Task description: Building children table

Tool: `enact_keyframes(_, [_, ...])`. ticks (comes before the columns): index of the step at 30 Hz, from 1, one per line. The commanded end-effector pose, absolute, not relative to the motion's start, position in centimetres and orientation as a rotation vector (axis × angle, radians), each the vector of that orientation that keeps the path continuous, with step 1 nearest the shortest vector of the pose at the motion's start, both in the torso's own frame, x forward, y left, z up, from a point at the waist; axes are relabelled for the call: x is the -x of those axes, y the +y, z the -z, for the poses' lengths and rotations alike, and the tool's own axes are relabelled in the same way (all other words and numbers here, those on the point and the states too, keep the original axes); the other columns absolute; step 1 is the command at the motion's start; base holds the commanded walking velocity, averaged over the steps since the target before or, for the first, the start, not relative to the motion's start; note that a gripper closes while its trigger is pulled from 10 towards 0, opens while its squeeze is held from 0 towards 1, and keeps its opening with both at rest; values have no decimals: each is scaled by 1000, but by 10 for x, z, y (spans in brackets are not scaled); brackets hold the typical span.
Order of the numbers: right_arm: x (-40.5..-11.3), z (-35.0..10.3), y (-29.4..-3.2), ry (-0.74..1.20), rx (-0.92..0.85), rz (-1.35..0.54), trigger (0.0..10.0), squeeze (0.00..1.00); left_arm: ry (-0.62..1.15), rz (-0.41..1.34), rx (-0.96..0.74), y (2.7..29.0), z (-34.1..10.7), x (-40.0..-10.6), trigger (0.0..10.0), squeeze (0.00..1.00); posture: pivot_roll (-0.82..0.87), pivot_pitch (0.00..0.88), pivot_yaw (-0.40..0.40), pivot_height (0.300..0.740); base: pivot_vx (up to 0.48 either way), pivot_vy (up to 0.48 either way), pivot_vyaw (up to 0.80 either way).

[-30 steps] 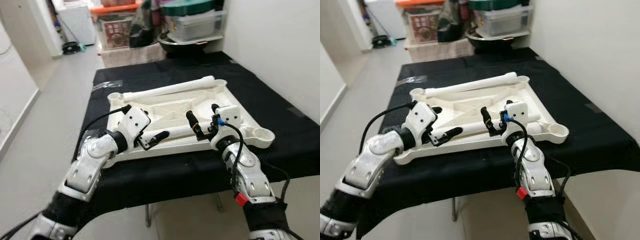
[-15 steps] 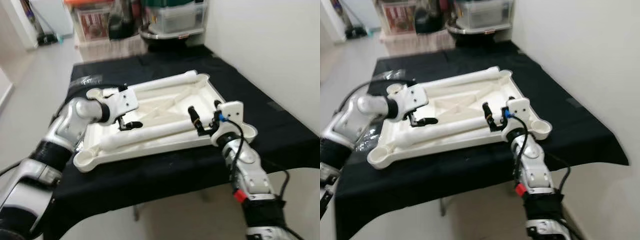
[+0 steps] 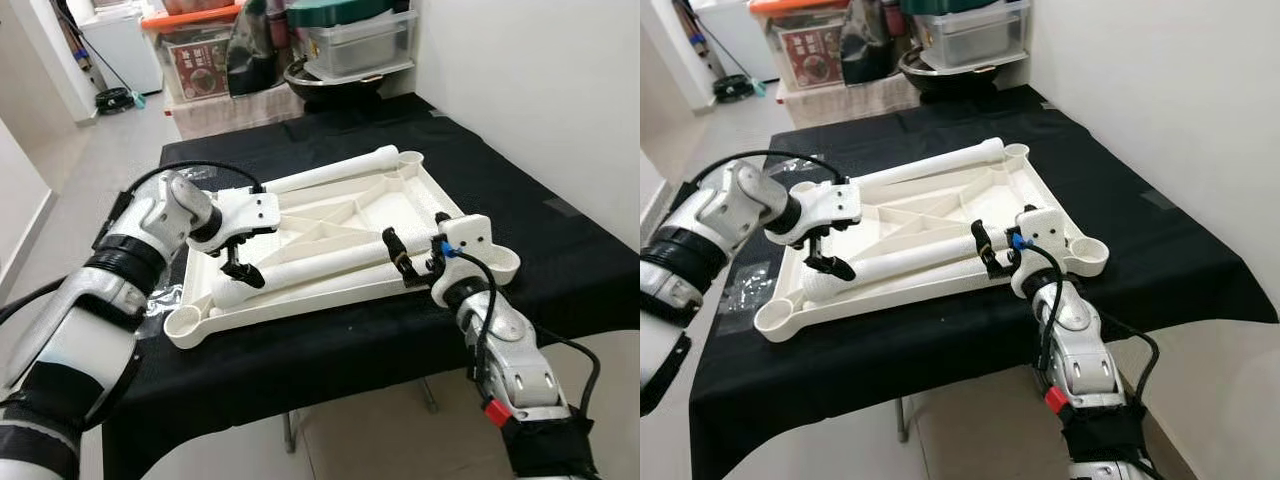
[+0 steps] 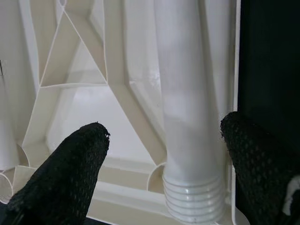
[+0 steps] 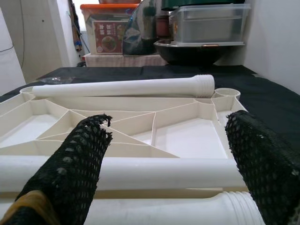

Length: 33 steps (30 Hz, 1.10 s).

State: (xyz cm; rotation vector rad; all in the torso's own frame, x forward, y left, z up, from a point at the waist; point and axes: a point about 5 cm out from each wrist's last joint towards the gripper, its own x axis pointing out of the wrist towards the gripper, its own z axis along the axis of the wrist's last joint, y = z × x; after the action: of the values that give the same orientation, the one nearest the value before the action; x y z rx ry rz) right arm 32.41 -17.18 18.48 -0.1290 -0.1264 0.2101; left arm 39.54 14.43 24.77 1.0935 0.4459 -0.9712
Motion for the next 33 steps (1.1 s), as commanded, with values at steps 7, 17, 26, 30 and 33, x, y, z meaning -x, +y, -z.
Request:
enact_keyframes(7, [-315,-179,-165,-89,128,-229,10000,0,505,936,-1089,150,-239,-399,10000,0,-93,131,124,740,0,0,0])
enact_keyframes(17, [-299,-171,-172,-40,135,-216,10000,0,565,924,-1058,150,-227,-400,10000,0,-106,186,130,740,0,0,0])
enact_keyframes(26, [-295,-173,-176,-28,139,-192,10000,0,617,985,-1052,145,-219,-399,0,0,-111,181,133,740,0,0,0])
enact_keyframes(30, [-294,-173,-175,-26,139,-192,10000,0,628,992,-1052,145,-216,-398,0,0,-111,179,133,740,0,0,0])
enact_keyframes(33, [-294,-173,-173,-23,138,-195,10000,0,624,981,-1058,145,-216,-399,0,0,-108,169,131,740,0,0,0])
